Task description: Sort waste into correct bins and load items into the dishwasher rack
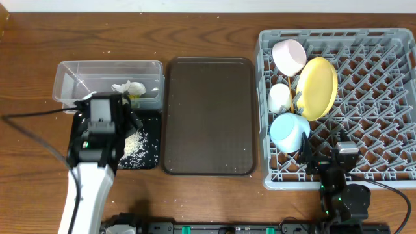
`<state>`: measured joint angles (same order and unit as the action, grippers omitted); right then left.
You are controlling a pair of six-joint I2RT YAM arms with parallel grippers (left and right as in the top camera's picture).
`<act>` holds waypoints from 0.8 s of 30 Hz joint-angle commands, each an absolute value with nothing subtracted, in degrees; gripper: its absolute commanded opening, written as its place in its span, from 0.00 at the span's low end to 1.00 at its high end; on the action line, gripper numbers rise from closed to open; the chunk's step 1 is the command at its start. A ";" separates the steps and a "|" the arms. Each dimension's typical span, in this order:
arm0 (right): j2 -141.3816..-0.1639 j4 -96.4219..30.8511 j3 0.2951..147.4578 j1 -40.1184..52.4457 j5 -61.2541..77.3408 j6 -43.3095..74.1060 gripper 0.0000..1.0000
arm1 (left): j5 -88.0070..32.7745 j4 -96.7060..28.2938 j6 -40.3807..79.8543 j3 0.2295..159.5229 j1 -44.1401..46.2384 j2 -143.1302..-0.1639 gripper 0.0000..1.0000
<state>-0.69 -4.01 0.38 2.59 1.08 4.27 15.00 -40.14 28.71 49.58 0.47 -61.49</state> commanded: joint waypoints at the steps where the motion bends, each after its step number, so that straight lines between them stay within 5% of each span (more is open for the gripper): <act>1: -0.32 -4.27 0.32 1.85 1.08 3.60 0.99 | 15.70 -41.19 29.23 47.64 0.30 -54.19 0.98; 17: -0.32 -4.25 0.32 1.85 1.08 3.60 0.99 | 6.79 -40.56 29.69 27.77 0.34 -12.53 0.98; 24: -0.32 -4.25 0.32 1.85 1.10 3.60 0.99 | 5.89 -31.22 29.69 19.20 0.34 -3.29 0.98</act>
